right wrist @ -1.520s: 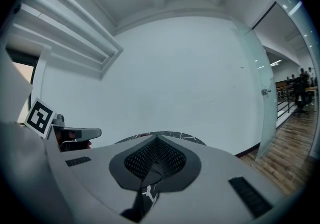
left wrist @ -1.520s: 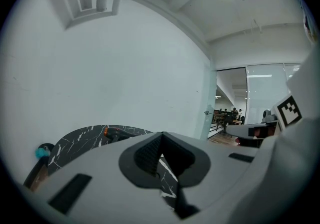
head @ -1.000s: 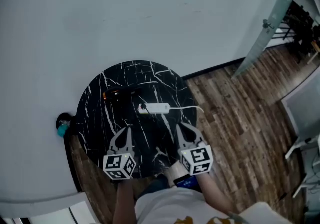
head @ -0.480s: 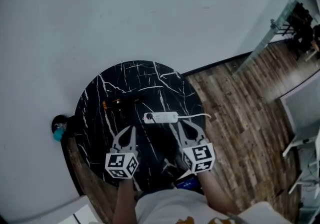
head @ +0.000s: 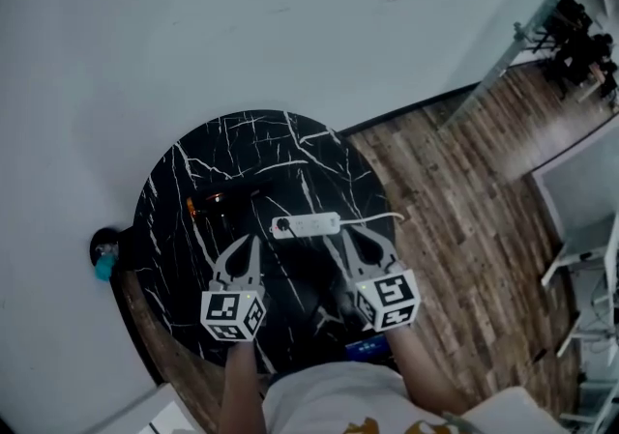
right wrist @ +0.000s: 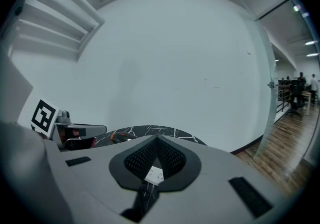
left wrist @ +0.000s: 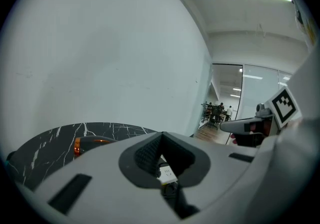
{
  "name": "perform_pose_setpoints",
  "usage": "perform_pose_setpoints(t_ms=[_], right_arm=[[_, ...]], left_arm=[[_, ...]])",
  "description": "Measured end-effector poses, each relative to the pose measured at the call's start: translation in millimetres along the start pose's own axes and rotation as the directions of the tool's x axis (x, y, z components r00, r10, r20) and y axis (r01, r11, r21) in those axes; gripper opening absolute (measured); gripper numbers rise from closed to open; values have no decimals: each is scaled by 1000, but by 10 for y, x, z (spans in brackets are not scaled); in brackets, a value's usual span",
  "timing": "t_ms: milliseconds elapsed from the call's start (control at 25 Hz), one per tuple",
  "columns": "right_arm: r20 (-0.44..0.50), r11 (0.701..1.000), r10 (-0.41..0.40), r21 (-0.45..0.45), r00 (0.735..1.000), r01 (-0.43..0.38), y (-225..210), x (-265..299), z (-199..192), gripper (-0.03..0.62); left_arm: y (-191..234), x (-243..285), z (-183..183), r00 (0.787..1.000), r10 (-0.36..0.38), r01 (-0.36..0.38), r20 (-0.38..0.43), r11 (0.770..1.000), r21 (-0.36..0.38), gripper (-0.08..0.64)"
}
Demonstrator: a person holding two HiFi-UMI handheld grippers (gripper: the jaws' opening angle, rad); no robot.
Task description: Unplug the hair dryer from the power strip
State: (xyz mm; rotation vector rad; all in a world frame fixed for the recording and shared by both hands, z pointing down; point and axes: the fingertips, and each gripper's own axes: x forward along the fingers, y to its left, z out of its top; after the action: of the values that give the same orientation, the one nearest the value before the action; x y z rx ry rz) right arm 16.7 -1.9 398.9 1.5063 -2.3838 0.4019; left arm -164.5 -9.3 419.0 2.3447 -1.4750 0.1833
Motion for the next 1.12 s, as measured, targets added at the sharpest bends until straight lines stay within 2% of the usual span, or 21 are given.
perform_pose_setpoints(t_ms=[200,480,640,960,1120], right_arm=[[17,1000,30,4,999,-30,36,-44,27,-3],[20,999,41,6,999,-42,-4,17,-26,-3],[11,999,48,12,999,-48,-15,114,-63,-3],[-4,999,47,8,999,-47,-69,207,-115,-2],[-37,998,56,19,998,-55,-80,262,-224,-2]], left_arm=[[-78,-11,34,1000,-17,18,-6,999,27,-2],[-42,26,3,1000,7,-7,-12,1000,29,-2],[-25,51,-28,1000,-9,9,-15,1000,1,-3],[-29,148,-40,998,-50,51,-23,999,5,-3],[-84,207,-136,995,-72,74,-63,997,21,-2]])
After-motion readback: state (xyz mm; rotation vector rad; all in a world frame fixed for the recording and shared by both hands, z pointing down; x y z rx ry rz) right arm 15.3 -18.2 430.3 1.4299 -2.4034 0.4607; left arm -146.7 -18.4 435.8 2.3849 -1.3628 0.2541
